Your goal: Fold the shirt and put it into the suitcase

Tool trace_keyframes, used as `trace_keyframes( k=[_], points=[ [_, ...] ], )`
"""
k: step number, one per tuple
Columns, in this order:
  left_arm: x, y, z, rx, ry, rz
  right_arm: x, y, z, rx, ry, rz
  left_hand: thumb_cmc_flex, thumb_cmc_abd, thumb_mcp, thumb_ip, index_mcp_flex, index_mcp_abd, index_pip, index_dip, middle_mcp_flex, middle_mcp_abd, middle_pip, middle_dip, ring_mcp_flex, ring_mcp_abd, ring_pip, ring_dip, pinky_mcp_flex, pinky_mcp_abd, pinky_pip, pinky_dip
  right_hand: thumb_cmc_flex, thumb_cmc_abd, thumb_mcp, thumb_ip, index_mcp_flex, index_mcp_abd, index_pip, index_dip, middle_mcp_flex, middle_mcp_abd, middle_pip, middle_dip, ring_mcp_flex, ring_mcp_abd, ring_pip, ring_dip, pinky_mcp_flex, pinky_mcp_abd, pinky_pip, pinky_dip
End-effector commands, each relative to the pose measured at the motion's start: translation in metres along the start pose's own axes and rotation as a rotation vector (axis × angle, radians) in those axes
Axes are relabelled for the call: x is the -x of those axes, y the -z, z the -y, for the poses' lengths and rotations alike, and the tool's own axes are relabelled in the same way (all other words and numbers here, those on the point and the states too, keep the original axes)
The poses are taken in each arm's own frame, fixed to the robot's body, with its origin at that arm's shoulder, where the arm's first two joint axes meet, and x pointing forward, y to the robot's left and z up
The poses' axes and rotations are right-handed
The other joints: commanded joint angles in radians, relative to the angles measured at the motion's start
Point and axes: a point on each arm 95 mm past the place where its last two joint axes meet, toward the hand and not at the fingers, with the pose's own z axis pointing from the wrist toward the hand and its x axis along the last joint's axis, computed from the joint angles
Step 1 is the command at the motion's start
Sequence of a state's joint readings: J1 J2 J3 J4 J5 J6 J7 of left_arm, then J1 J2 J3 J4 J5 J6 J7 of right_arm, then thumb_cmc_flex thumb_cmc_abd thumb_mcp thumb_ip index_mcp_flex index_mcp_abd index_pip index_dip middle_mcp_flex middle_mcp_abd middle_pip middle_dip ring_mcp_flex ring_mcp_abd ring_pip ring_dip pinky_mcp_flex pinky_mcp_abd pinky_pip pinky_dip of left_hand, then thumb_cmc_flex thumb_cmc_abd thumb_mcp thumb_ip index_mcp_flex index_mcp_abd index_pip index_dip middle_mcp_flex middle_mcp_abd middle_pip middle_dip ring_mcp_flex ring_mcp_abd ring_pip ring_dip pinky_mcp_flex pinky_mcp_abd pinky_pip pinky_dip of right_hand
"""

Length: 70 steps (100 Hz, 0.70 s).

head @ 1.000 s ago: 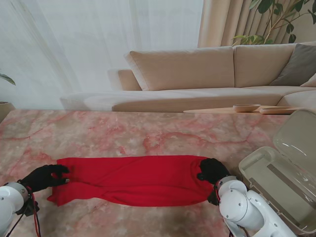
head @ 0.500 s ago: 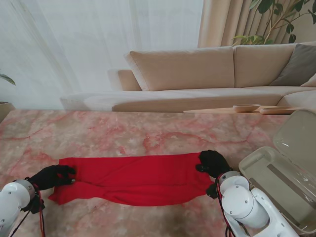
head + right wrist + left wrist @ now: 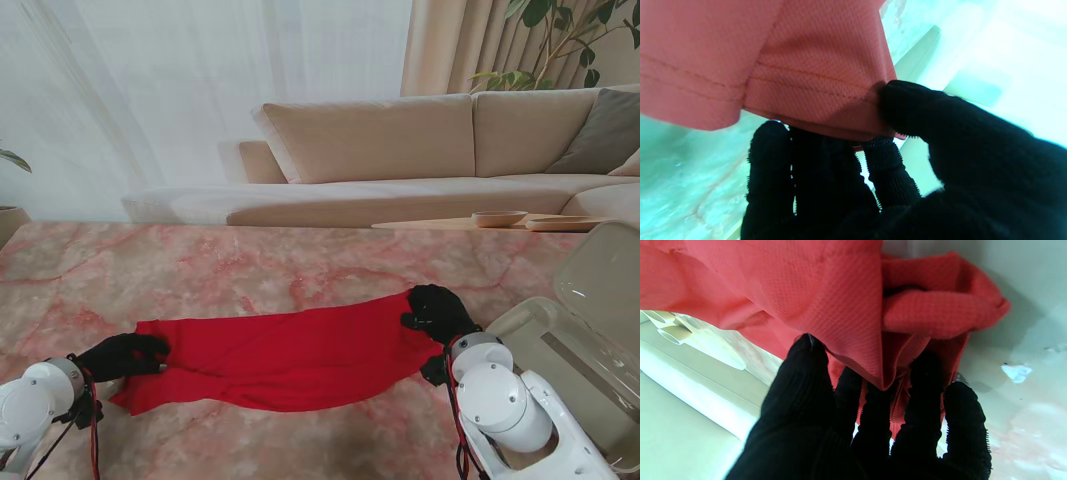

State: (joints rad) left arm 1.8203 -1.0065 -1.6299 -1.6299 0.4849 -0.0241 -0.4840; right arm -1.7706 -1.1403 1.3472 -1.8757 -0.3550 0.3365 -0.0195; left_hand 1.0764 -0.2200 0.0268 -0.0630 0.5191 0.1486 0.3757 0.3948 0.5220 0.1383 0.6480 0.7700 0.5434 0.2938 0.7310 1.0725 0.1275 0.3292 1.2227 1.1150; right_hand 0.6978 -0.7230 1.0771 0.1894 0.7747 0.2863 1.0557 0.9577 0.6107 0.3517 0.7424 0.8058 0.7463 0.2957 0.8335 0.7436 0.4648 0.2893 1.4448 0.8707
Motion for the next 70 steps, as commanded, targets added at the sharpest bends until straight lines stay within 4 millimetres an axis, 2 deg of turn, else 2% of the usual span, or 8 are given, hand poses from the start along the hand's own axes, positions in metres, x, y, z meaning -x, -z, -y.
trace_keyframes(
  k=[1, 37, 70],
  points=[
    [0.01, -0.004, -0.033, 0.091, 0.03, 0.026, -0.009, 0.001, -0.007, 0.011, -0.018, -0.025, 0.047, 0.036, -0.036, 0.029, 0.017, 0.003, -0.007, -0.003, 0.002, 0.056, -0.111, -0.074, -0.012, 0.029, -0.04, -0.015, -0.007, 0.017, 0.013, -0.009, 0.002, 0.001, 0.083, 0.099, 0.034, -0.036, 0.078, 0.013, 0.009, -0.008, 0.019, 0.022, 0.033, 0.014, 0.025, 0.003, 0.018, 0.003, 0.045, 0.003],
    [-0.009, -0.011, -0.043, 0.116, 0.042, -0.02, -0.03, 0.0, -0.02, 0.033, -0.048, -0.095, 0.053, 0.042, -0.037, 0.029, 0.018, 0.009, -0.008, -0.005, -0.001, 0.061, -0.109, -0.074, -0.016, 0.036, -0.034, -0.013, -0.007, 0.018, 0.023, -0.006, 0.0, -0.005, 0.078, 0.12, 0.041, -0.038, 0.078, 0.01, 0.031, -0.002, 0.014, 0.043, 0.105, 0.001, 0.103, 0.025, 0.089, -0.007, 0.096, -0.001],
    [-0.028, -0.018, -0.051, 0.122, 0.056, -0.061, -0.06, -0.003, -0.028, 0.028, -0.076, -0.168, 0.06, 0.044, -0.038, 0.028, 0.019, 0.011, -0.01, -0.006, -0.003, 0.066, -0.108, -0.074, -0.017, 0.041, -0.027, -0.012, -0.008, 0.019, 0.034, -0.004, -0.002, -0.009, 0.072, 0.126, 0.043, -0.042, 0.076, 0.007, 0.042, -0.001, 0.012, 0.052, 0.133, -0.006, 0.155, 0.041, 0.115, -0.02, 0.147, 0.002]
  ],
)
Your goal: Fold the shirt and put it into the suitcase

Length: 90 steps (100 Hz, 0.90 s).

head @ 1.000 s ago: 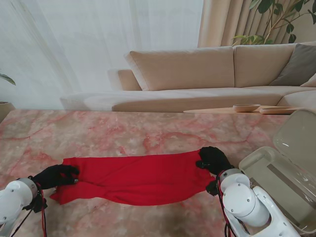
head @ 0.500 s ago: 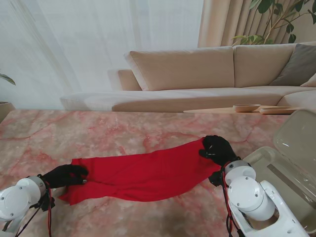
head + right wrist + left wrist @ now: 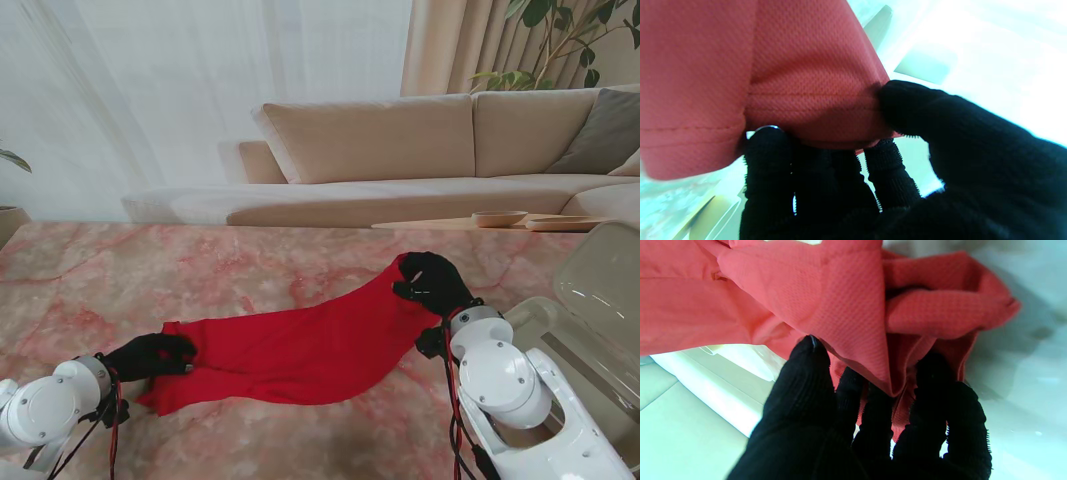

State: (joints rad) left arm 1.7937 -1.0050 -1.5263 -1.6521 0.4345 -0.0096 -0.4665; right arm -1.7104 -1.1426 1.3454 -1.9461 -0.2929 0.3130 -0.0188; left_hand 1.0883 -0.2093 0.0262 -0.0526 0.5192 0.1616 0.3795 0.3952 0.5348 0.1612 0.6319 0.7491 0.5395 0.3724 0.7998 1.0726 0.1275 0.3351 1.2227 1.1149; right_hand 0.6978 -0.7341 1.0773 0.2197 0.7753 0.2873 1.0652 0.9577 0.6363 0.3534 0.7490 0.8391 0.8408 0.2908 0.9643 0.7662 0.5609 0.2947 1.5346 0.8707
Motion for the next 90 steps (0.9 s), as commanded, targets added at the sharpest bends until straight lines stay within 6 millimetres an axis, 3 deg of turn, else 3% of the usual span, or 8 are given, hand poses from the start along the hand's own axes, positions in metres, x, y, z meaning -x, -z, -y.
trace_keyframes(
  k=[1, 54, 90],
  points=[
    [0.007, -0.005, -0.033, 0.08, 0.04, 0.021, -0.015, -0.001, -0.002, -0.012, -0.014, -0.035, 0.048, 0.033, -0.037, 0.018, 0.018, -0.001, -0.015, -0.007, -0.015, 0.043, -0.092, -0.053, -0.013, -0.038, -0.096, -0.012, -0.008, 0.013, 0.034, -0.004, -0.002, 0.002, 0.071, 0.095, 0.043, -0.043, 0.067, 0.007, 0.016, -0.002, 0.005, 0.019, 0.038, -0.001, 0.025, 0.019, 0.02, -0.026, 0.058, 0.001],
    [-0.02, -0.028, -0.042, 0.112, 0.066, -0.059, -0.053, -0.008, 0.008, -0.067, -0.048, -0.161, 0.053, 0.036, -0.038, 0.018, 0.018, -0.001, -0.015, -0.007, -0.02, 0.045, -0.093, -0.054, -0.02, -0.037, -0.093, -0.012, -0.013, 0.009, 0.037, -0.005, 0.0, -0.001, 0.066, 0.094, 0.044, -0.046, 0.063, 0.003, 0.023, -0.002, -0.002, 0.021, 0.042, -0.002, 0.028, 0.016, 0.022, -0.024, 0.066, -0.006],
    [-0.033, -0.045, -0.051, 0.151, 0.088, -0.093, -0.068, -0.015, 0.029, -0.148, -0.084, -0.211, 0.054, 0.039, -0.038, 0.019, 0.014, 0.0, -0.018, -0.008, -0.028, 0.045, -0.095, -0.055, -0.025, -0.034, -0.092, -0.012, -0.017, 0.008, 0.038, -0.005, 0.003, -0.001, 0.059, 0.093, 0.042, -0.046, 0.059, 0.0, 0.024, -0.001, -0.007, 0.021, 0.04, 0.003, 0.024, 0.014, 0.017, -0.021, 0.064, -0.01]
  ],
)
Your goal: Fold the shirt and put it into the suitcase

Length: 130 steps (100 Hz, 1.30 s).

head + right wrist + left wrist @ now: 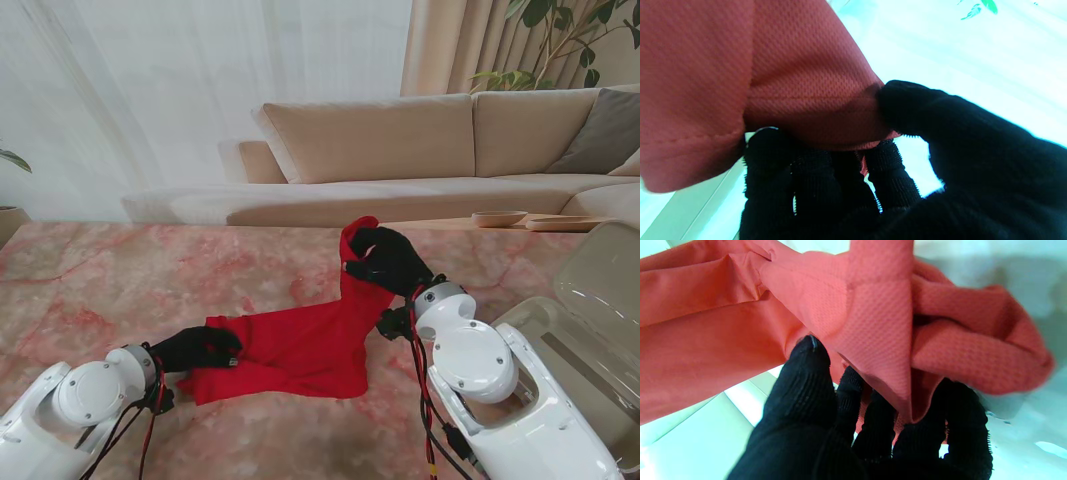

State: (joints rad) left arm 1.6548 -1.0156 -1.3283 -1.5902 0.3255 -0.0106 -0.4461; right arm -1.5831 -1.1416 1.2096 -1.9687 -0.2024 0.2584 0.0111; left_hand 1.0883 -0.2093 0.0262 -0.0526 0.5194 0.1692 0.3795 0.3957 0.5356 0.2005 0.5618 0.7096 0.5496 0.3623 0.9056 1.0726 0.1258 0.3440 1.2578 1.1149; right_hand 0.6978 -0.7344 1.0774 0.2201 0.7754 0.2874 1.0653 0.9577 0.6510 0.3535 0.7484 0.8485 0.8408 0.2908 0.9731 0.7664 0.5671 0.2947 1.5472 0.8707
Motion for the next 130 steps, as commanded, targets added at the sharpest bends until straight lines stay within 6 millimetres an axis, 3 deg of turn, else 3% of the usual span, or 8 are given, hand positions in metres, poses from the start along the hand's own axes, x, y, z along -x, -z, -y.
trace_keyframes(
  k=[1, 69, 130],
  points=[
    [0.016, -0.005, -0.031, 0.075, 0.041, 0.044, -0.001, -0.004, 0.009, -0.042, -0.018, -0.005, 0.055, 0.039, -0.038, 0.019, 0.013, -0.007, -0.018, -0.009, -0.029, 0.006, -0.025, -0.015, -0.036, -0.024, -0.198, -0.012, -0.016, -0.001, 0.003, -0.005, 0.002, -0.001, 0.057, 0.092, 0.042, -0.046, 0.058, 0.0, 0.009, -0.001, -0.006, 0.012, 0.04, 0.003, 0.015, 0.014, 0.011, -0.021, 0.051, -0.01],
    [0.01, -0.013, -0.037, 0.04, 0.102, 0.016, -0.011, -0.043, 0.055, -0.185, -0.123, -0.025, 0.057, 0.044, -0.037, 0.019, 0.016, -0.005, -0.019, -0.009, -0.031, 0.009, -0.024, -0.016, -0.04, -0.022, -0.196, -0.012, -0.02, -0.003, 0.002, -0.006, 0.007, 0.001, 0.048, 0.085, 0.04, -0.045, 0.051, -0.004, 0.006, -0.001, -0.014, 0.014, 0.033, 0.008, 0.012, 0.015, 0.002, -0.019, 0.053, -0.009],
    [0.007, 0.013, -0.009, -0.154, 0.128, 0.0, -0.005, -0.055, 0.074, -0.254, -0.156, -0.004, 0.049, 0.05, -0.04, 0.019, 0.023, -0.004, -0.024, -0.012, -0.027, 0.014, -0.048, -0.038, -0.045, -0.016, -0.22, -0.033, -0.022, 0.0, -0.004, -0.01, 0.008, 0.003, 0.044, 0.082, 0.037, -0.047, 0.049, -0.003, 0.001, -0.001, -0.018, 0.011, 0.02, 0.013, 0.003, 0.014, -0.016, -0.016, 0.048, -0.007]
  ],
)
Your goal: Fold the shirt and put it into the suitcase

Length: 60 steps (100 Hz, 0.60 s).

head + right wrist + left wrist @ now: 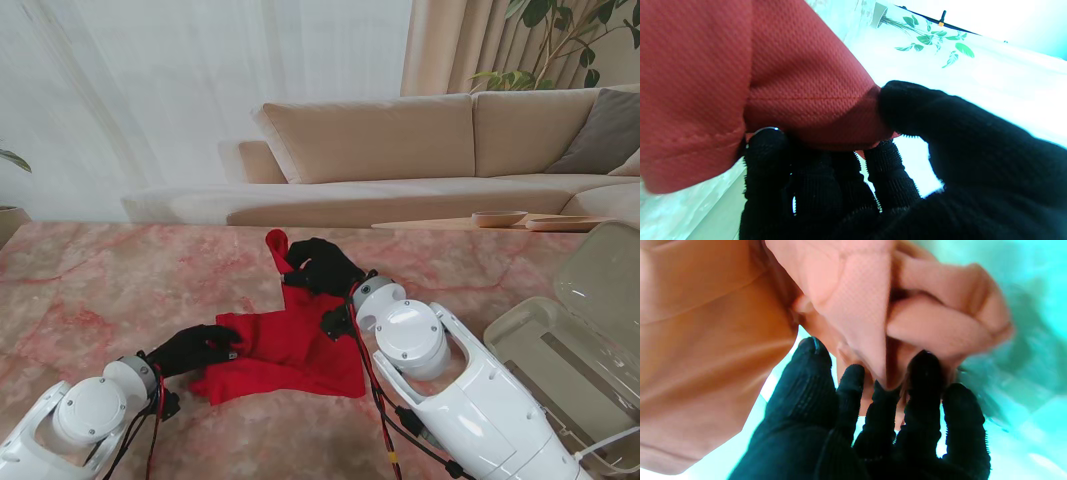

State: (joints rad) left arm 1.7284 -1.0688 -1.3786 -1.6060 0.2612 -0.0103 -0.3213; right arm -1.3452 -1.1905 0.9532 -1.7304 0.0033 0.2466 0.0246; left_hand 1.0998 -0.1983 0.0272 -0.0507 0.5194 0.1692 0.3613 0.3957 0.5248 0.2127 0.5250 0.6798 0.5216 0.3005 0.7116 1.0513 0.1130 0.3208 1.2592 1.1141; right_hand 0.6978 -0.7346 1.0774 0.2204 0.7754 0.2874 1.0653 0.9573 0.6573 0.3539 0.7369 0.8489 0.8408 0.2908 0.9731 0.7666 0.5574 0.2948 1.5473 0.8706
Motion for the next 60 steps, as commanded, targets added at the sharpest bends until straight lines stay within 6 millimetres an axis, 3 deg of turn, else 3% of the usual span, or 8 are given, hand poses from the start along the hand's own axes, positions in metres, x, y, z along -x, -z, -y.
trace_keyframes(
  k=[1, 30, 60],
  points=[
    [0.002, 0.006, 0.003, -0.029, -0.008, 0.01, 0.001, -0.001, 0.006, -0.025, -0.014, 0.005, 0.037, 0.04, -0.041, 0.017, 0.024, -0.004, -0.006, -0.012, -0.016, 0.002, -0.011, -0.009, -0.018, 0.045, -0.026, -0.012, -0.01, 0.024, -0.006, -0.01, 0.008, 0.004, 0.044, 0.082, 0.037, -0.047, 0.049, -0.003, -0.005, -0.002, -0.007, 0.01, 0.02, 0.013, 0.003, 0.014, -0.006, -0.016, 0.048, -0.007],
    [-0.011, 0.021, 0.029, -0.176, -0.032, -0.015, 0.001, -0.006, 0.015, -0.047, -0.023, 0.005, 0.036, 0.042, -0.041, 0.017, 0.031, -0.008, -0.011, -0.014, -0.007, 0.004, -0.019, -0.018, -0.011, 0.046, -0.03, -0.021, -0.007, 0.025, -0.005, -0.01, 0.009, 0.004, 0.036, 0.076, 0.033, -0.046, 0.044, -0.007, -0.009, 0.001, -0.012, 0.004, 0.015, 0.019, -0.001, 0.013, -0.011, -0.013, 0.045, -0.006],
    [-0.01, 0.034, 0.038, -0.243, -0.05, 0.001, 0.005, -0.016, 0.034, -0.132, -0.02, 0.009, 0.036, 0.043, -0.042, 0.017, 0.039, -0.008, -0.017, -0.015, -0.001, 0.003, -0.024, -0.024, -0.008, 0.048, -0.033, -0.025, -0.005, 0.027, -0.005, -0.01, 0.01, 0.005, 0.028, 0.065, 0.03, -0.046, 0.04, -0.012, -0.013, 0.003, -0.018, -0.009, 0.008, 0.024, -0.012, 0.011, -0.019, -0.009, 0.038, -0.006]
  ],
)
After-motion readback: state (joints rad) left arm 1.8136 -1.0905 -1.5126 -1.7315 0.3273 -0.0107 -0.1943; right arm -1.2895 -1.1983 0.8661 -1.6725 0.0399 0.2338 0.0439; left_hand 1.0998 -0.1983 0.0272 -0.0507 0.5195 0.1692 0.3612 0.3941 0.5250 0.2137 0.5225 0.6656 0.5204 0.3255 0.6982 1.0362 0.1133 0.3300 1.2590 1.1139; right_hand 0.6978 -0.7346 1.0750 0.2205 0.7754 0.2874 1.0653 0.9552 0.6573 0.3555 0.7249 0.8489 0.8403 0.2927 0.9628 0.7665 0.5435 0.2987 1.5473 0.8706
